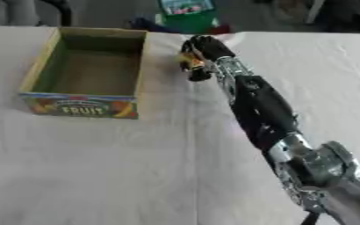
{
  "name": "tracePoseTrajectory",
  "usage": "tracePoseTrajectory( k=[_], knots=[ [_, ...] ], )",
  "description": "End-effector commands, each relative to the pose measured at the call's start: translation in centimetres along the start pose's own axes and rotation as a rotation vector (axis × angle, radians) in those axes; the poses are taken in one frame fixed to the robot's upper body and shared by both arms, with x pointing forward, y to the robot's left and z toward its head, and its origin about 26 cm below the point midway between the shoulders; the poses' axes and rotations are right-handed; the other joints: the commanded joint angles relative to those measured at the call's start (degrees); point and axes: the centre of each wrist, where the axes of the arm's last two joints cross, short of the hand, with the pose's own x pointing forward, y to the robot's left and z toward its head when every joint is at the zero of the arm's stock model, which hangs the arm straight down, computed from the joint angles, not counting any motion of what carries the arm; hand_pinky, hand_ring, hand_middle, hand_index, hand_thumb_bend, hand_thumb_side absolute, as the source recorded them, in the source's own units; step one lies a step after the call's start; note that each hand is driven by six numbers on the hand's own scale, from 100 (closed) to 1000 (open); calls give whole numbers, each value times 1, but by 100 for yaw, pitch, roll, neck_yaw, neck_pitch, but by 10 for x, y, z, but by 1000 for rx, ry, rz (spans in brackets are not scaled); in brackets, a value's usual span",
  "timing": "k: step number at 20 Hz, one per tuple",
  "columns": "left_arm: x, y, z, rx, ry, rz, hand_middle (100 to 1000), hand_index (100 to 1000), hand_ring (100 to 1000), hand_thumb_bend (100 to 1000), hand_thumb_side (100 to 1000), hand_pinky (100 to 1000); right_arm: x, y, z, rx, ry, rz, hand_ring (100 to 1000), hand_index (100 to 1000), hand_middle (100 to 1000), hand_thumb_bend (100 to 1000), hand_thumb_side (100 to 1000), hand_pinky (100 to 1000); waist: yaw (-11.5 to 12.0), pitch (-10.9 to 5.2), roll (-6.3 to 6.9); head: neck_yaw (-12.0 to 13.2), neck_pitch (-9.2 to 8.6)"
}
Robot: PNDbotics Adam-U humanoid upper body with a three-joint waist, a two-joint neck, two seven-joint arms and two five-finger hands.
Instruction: Pick up objects on the table and place them in the box.
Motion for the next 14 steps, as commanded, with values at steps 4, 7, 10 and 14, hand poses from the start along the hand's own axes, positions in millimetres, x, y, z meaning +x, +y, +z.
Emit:
tracePoseTrajectory(
  k=[4,7,10,14],
  knots=[
    [7,2,-3,-7,-24,-11,452,667,486,100,785,467,-5,-24,-4,-201,-39,-2,245,374,241,100,153,367,-66,-114,23,3,-71],
    [6,3,-2,-1,-21,-12,453,667,486,100,785,467,-2,-39,-6,-266,-79,-25,238,368,233,100,140,352,-127,-146,16,31,-54],
    [6,4,-2,3,-19,-14,453,667,487,100,784,467,2,-58,-8,-318,-125,-56,238,368,232,100,128,346,-181,-177,5,54,-46],
    [5,4,-1,3,-16,-15,453,666,487,100,784,467,15,-82,-12,-361,-203,-98,245,375,237,100,121,349,-212,-221,-7,65,-40]
  ],
)
